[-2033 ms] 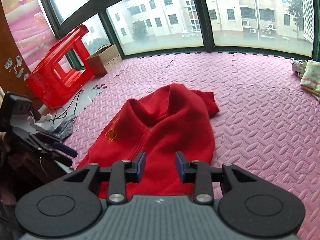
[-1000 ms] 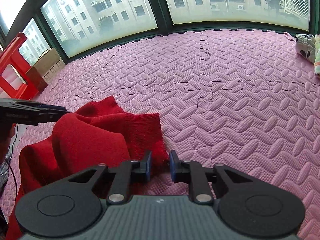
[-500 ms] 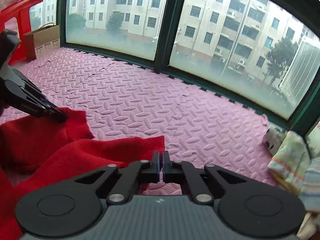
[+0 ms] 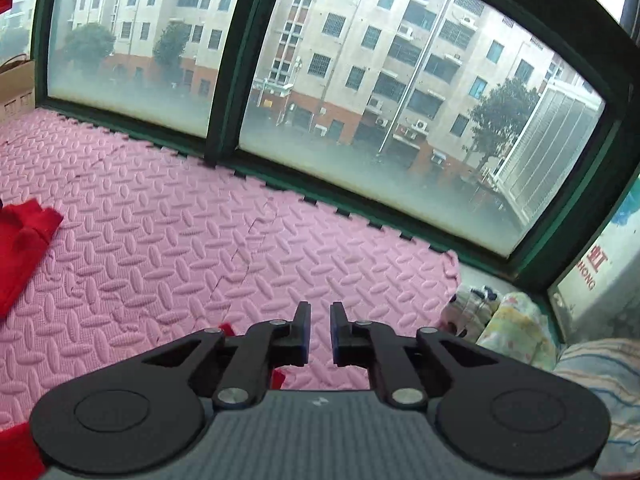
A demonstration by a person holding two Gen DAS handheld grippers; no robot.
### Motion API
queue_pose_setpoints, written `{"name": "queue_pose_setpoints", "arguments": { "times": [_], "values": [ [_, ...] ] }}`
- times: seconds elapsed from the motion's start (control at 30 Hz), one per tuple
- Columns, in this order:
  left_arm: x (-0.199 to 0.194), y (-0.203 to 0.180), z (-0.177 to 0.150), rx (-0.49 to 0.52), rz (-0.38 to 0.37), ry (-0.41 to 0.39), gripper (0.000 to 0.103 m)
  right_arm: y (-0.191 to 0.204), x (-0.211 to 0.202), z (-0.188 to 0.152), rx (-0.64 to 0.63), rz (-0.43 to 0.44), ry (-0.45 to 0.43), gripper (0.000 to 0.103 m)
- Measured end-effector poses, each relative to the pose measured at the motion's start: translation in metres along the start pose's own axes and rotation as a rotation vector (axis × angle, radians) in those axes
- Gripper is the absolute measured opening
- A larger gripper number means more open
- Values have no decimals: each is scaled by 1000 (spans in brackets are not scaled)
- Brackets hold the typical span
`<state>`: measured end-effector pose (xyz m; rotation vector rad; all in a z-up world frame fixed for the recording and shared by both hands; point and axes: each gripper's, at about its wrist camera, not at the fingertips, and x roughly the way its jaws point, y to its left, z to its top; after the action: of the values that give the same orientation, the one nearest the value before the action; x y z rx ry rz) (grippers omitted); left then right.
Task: Fold clothes
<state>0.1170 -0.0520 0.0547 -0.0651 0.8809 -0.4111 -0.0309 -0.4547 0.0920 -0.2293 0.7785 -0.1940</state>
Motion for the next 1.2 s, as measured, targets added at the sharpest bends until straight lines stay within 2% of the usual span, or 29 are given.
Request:
{"name": "queue_pose_setpoints", "arguments": {
  "times": [0.07, 0.13, 0.23, 0.27, 0.43, 0.63, 0.8, 0.93, 1.0, 1.07, 1.2],
  "values": [
    [-1, 2, -2, 2, 0, -3, 38, 0, 8, -17, 28, 40, 65, 13],
    [2, -4, -5, 33, -2, 5, 41, 4, 16, -35, 71, 75, 121, 24],
    [8, -15, -8, 85, -6, 18, 46, 10, 23, -52, 111, 113, 156, 24],
    [10, -18, -10, 103, -7, 23, 50, 12, 26, -54, 121, 114, 170, 24],
    [20, -37, -16, 189, -13, 46, 53, 21, 36, -55, 67, 61, 146, 25],
    [40, -65, -18, 342, 64, 28, 55, 25, 46, -48, 11, -12, 112, 31],
    [44, -67, -9, 294, 51, 11, 57, 20, 53, -41, 25, -41, 91, 40],
    [28, -60, -4, 234, 16, -37, 57, 22, 42, -40, 13, -49, 57, 41],
    [22, -64, -5, 259, -7, -46, 55, 23, 36, -40, 18, -32, 48, 42],
    [18, -71, -6, 297, -52, -36, 39, 24, 30, -41, 27, -13, 39, 42],
    [26, -90, -8, 334, -120, 31, 33, 30, 25, -44, 26, 20, 38, 43]
  ]
}}
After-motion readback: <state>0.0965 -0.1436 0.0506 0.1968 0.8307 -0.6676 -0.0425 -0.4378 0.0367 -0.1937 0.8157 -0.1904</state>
